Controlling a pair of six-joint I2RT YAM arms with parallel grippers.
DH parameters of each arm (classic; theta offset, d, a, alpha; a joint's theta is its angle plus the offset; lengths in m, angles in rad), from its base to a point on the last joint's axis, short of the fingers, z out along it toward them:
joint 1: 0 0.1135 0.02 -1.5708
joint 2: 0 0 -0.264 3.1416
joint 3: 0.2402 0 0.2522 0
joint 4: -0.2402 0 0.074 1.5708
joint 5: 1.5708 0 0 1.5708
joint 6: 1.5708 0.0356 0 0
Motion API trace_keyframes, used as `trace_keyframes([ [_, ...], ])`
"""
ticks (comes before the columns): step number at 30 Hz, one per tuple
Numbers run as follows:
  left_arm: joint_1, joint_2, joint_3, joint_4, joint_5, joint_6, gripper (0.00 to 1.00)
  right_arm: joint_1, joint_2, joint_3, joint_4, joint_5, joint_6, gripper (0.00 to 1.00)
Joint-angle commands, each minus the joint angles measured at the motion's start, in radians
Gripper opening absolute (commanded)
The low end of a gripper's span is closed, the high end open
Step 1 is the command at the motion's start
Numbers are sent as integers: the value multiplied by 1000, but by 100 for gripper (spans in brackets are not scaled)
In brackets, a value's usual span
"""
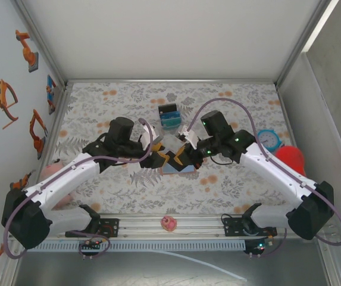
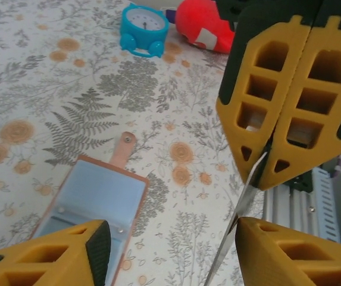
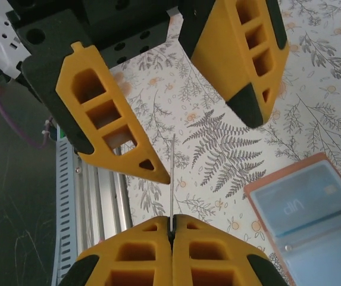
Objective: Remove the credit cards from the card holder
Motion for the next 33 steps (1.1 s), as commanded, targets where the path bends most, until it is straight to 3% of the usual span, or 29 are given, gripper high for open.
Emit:
trace_keyframes([
  [1, -2, 23, 40, -27, 87, 32, 47, 10, 26, 50, -36, -60, -51, 0],
  [8, -10, 40, 45, -34, 119, 48, 3, 13, 40, 61, -37, -35, -58, 0],
  [9, -10, 36, 43, -34, 119, 48, 0, 13, 32, 54, -22, -13, -47, 0],
  [10, -10, 35, 42, -32, 120, 47, 0, 13, 22, 45, -4, 10, -36, 0],
  [13, -9, 18, 29, -22, 116, 37, 0, 12, -28, 7, 63, 85, 11, 21],
  [19, -10, -78, -53, 104, 22, -57, 0, 9, -156, -78, 203, 254, 142, 28],
  [20, -9, -98, -72, 139, 2, -86, 0, 8, -176, -94, 231, 270, 167, 43],
  [21, -7, -123, -94, 179, -16, -118, 0, 7, -203, -118, 266, 284, 199, 50],
  [26, -9, -235, -192, 384, -117, -297, 0, -6, -298, -230, 476, 330, 391, 54],
  [33, -9, -318, -290, 598, -180, -499, 0, -40, -297, -394, 896, 205, 674, 54],
])
